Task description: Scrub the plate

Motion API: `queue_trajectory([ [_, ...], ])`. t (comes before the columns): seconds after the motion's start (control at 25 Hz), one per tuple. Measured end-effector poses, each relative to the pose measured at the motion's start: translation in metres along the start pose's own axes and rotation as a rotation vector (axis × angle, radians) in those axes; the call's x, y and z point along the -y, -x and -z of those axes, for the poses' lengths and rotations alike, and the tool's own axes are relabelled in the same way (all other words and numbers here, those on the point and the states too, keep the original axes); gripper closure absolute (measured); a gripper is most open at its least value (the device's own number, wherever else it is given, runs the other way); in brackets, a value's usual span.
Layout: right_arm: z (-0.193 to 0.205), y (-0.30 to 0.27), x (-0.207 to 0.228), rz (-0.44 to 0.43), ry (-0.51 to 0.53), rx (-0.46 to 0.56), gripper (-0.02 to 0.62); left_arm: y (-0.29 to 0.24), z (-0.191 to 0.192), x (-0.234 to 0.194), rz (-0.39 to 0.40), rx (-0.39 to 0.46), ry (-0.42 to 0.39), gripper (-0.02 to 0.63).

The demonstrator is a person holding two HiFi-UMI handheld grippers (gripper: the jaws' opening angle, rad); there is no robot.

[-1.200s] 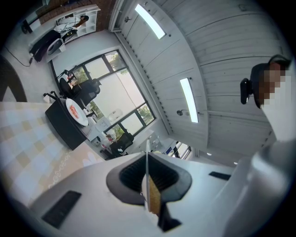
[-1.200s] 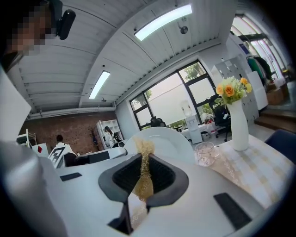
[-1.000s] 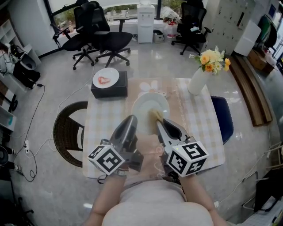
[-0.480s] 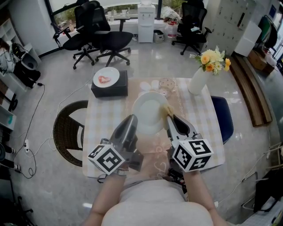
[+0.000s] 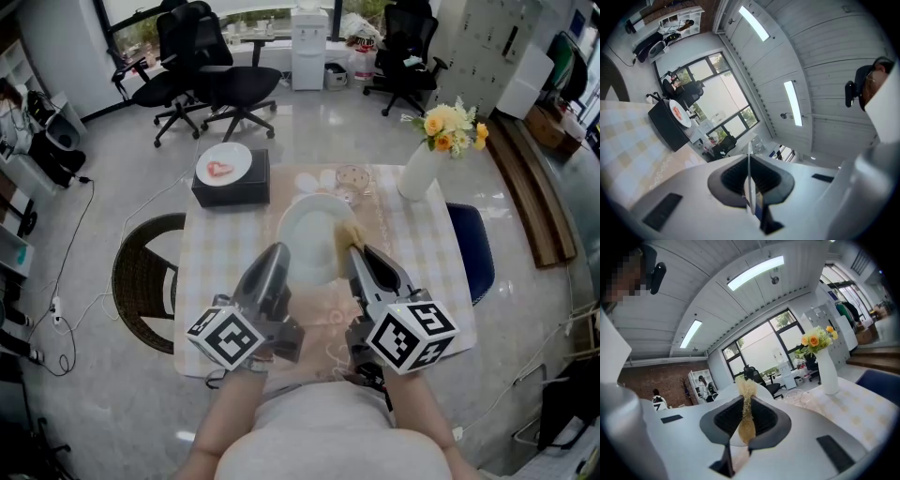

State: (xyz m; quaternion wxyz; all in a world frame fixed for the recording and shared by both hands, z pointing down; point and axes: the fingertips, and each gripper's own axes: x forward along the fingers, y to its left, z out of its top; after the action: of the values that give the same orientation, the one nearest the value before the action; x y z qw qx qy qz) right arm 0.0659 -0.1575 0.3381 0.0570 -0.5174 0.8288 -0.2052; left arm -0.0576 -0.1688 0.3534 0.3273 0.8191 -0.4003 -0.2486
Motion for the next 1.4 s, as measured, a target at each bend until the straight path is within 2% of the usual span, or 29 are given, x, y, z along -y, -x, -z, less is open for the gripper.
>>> queue_trajectory([
  [0.28, 0.022, -0.008, -0.029, -0.14, -0.264, -0.049, 0.546, -0.001, 0.005, 0.0, -0.008, -0.004, -0.034, 0.586],
  [0.44, 0.028, -0.011, -0.046, -0.188, -0.337, -0.068, 0.546, -0.003, 0.004, 0.0, -0.022, 0.005, -0.034, 0.586],
  [0.6, 0.033, -0.015, -0.052, -0.187, -0.402, -0.075, 0.546, -0.004, 0.001, -0.002, -0.028, 0.029, -0.029, 0.586],
  [0.8, 0.037, -0.018, -0.053, -0.181, -0.582, -0.076, 0.548, -0.002, -0.001, -0.001, -0.042, 0.059, -0.031, 0.586],
  [0.92, 0.043, -0.019, -0.053, -0.16, -0.635, -0.085, 0.546, -0.002, -0.001, -0.001, -0.056, 0.071, -0.039, 0.586],
  [1.08, 0.046, -0.021, -0.055, -0.142, -0.564, -0.092, 0.548, -0.002, 0.0, -0.003, -0.082, 0.076, -0.064, 0.586],
  [1.4, 0.045, -0.017, -0.054, -0.09, -0.201, -0.099, 0.548, -0.001, -0.001, -0.003, -0.081, 0.067, -0.055, 0.586],
])
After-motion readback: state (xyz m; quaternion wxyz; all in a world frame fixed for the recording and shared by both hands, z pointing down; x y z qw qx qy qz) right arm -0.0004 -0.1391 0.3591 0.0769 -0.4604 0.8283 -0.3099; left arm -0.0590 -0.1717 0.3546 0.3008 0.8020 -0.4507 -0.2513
